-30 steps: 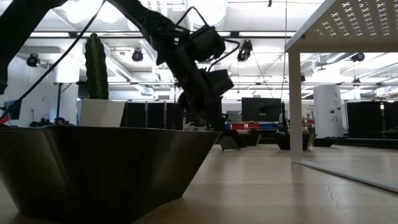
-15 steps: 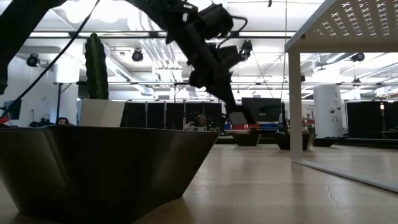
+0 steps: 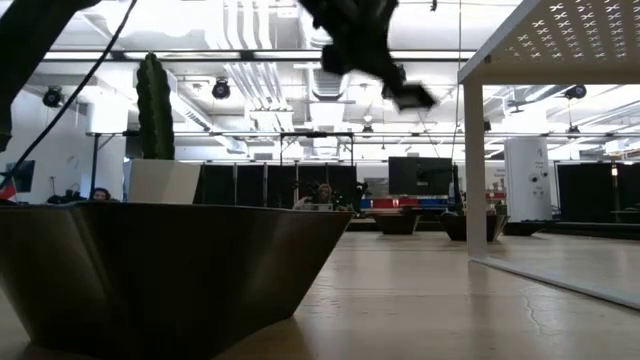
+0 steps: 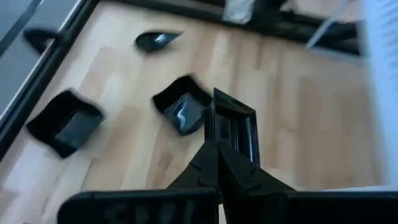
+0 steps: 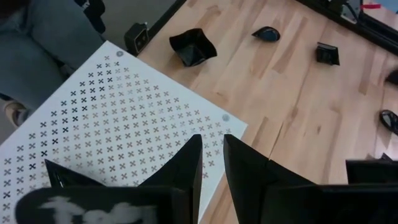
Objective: Pick & Place Mini shaped plates
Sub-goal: Put the square plate on the shelf
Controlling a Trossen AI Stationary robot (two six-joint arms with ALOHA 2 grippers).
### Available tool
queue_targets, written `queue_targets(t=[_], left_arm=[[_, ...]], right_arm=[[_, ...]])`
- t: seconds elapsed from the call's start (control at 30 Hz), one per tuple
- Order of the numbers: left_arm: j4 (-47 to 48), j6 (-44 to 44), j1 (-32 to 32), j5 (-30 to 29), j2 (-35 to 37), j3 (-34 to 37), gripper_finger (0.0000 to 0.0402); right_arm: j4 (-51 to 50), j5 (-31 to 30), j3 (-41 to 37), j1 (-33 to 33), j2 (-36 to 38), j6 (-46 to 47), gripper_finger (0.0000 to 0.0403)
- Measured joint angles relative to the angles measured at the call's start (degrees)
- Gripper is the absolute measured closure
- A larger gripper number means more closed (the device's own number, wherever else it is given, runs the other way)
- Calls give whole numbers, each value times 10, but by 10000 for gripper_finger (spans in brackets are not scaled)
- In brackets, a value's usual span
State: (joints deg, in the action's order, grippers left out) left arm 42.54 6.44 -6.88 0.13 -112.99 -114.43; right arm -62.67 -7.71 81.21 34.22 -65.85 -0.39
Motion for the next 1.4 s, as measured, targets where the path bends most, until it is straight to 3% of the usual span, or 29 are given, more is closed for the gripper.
queue_targets(t=[0.2,0.63,1.07,1.4], left_arm=[[1,8,39,64,1,-36,401],[-42,38,140,112,1,-35,401],[-96,99,198,126,-30,-35,401],[-165,152,196,127,-84,-34,401]], right_arm=[[-2,0,0,0,17,18,342],[-1,-31,0,0,58,19,342],[-1,-60,0,0,62,18,342],[0,-60,0,0,62,17,342]])
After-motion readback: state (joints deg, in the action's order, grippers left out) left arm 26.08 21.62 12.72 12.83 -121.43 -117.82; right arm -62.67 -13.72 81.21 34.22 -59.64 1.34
